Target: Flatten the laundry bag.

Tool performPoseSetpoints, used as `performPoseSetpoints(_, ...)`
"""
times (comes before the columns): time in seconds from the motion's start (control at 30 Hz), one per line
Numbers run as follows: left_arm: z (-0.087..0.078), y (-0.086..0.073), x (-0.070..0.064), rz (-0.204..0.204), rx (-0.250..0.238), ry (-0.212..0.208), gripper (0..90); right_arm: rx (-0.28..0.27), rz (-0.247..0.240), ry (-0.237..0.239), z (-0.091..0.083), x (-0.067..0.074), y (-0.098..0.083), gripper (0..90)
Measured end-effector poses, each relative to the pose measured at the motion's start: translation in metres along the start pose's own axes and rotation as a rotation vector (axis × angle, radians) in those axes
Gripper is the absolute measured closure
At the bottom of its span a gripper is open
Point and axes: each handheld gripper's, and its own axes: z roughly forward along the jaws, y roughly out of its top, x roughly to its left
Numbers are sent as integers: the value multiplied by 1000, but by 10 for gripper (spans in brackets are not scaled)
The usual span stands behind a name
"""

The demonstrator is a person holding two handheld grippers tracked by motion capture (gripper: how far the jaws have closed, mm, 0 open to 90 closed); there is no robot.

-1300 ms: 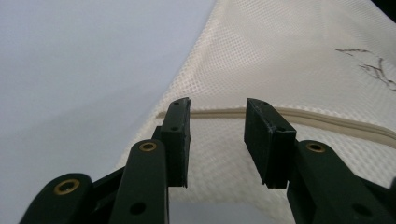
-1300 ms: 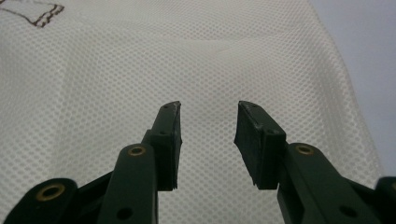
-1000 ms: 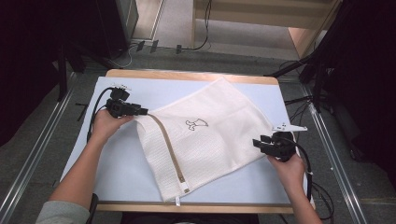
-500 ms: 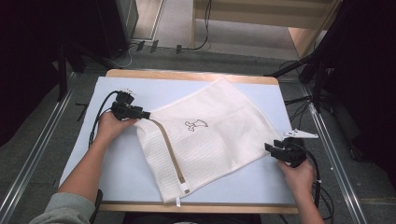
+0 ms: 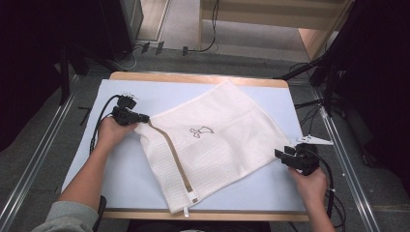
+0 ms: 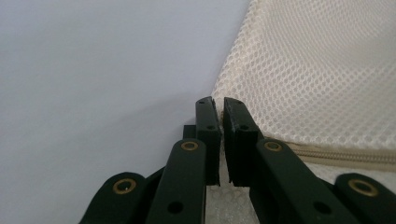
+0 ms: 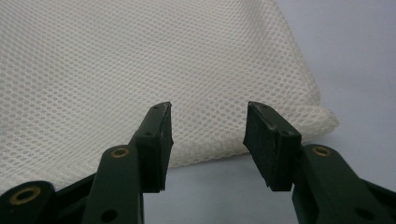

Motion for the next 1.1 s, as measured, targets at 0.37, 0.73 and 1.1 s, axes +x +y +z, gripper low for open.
performPoseSetpoints(0.37,-18,-17,18,-87,-27,9,868,27,-14,-6,16,14,3,517)
performPoseSetpoints(0.73,-20,-23,17,-85,-32,11,863,20,2,-39,41,18,8,639)
performPoseSetpoints(1.1,-31,-32,14,-106,-50,-11,865,30,-28,-41,54,18,25,887)
